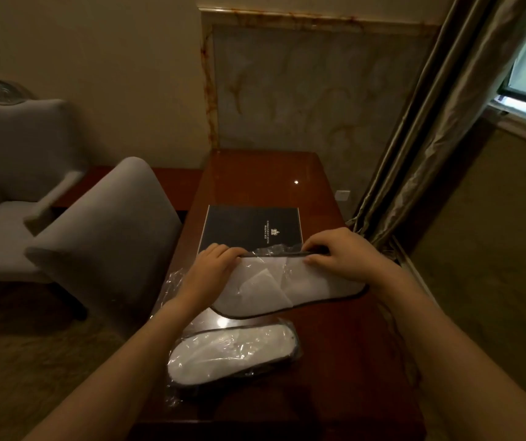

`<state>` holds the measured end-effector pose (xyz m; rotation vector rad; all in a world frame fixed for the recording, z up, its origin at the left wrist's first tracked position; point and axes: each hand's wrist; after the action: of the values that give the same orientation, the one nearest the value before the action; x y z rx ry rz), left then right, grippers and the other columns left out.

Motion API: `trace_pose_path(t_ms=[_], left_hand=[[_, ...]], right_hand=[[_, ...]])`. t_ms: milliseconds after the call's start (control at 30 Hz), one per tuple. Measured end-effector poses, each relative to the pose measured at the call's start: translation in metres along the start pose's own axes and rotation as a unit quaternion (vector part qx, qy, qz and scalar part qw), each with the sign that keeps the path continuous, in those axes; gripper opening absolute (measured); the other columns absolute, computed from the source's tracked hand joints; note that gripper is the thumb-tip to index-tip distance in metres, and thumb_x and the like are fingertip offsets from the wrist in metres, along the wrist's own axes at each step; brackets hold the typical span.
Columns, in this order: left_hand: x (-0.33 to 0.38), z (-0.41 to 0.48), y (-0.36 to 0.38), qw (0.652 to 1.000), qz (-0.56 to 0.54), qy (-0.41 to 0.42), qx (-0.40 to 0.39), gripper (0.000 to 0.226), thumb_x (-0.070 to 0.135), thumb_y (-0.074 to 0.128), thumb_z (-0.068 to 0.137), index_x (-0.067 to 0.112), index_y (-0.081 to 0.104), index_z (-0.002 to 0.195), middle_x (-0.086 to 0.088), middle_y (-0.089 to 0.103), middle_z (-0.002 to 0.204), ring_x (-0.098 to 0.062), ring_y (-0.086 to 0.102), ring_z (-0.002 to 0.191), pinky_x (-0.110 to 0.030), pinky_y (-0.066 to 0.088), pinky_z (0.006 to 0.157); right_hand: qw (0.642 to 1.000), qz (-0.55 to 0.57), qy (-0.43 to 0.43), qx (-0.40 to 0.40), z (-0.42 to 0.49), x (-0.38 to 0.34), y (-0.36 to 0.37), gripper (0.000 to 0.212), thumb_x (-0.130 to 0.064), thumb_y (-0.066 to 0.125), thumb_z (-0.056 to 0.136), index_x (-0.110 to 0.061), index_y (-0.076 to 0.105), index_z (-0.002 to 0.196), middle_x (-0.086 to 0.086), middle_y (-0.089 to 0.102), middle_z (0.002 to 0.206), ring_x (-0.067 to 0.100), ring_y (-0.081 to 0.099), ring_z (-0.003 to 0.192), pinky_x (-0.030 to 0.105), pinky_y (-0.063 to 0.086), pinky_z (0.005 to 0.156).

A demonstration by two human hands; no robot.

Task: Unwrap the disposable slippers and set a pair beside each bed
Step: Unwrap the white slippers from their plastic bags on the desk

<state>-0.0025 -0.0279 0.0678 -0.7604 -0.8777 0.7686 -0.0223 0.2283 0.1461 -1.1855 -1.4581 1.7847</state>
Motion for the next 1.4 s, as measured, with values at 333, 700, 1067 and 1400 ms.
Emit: trace_pose_path(t_ms=[333,700,1067,1400], left_hand=[[0.018,0.006,0.012,0.997,0.044,0.058,0.002,0.031,0.009,0.072,0.076,0.008,0.067,0.107,-0.013,0.068,0.094,-0.031,0.061,0.086,-0.035,0.046,0.07],[-0.018,0.004,0.031,0.998,0.053,-0.028,-0.011,0.021,0.011,0.059,0.088,0.013,0.07,0.106,-0.009,0.07,0.097,-0.027,0.06,0.089,-0.038,0.048,0.074],[-0.036,0.027,0.071,0.981,0.166,-0.089,-0.052,0.016,0.022,0.063,0.086,0.019,0.074,0.097,-0.007,0.059,0.096,-0.028,0.048,0.092,-0.033,0.032,0.074],[-0.025,0.066,0.142,0.976,0.101,-0.162,-0.104,0.019,0.021,0.054,0.09,0.016,0.07,0.097,-0.007,0.052,0.098,-0.024,0.046,0.095,-0.03,0.033,0.065]], right_hand=[[1.0,0.011,0.014,-0.02,0.002,-0.011,0.034,0.019,-0.035,0.056,0.089,-0.022,0.063,0.1,-0.001,0.065,0.094,0.011,0.056,0.079,0.026,0.046,0.068],[0.99,0.029,0.133,0.045,-0.023,0.029,0.029,0.027,-0.037,0.056,0.087,-0.022,0.067,0.107,0.0,0.068,0.106,0.019,0.061,0.095,0.042,0.053,0.081],[0.923,0.189,0.311,0.129,-0.043,0.069,0.089,0.035,-0.033,0.056,0.091,-0.01,0.063,0.115,0.01,0.066,0.111,0.025,0.06,0.097,0.031,0.044,0.075],[0.873,0.261,0.321,0.258,-0.012,0.084,0.12,0.021,-0.03,0.056,0.09,-0.014,0.066,0.099,-0.004,0.059,0.085,0.01,0.057,0.075,0.027,0.044,0.064]])
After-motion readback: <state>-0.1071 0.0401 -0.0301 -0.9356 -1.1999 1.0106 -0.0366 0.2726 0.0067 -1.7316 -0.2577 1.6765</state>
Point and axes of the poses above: each hand's wrist, its own z-axis towards the middle knuckle, its own y-axis out of the palm, x = y × z
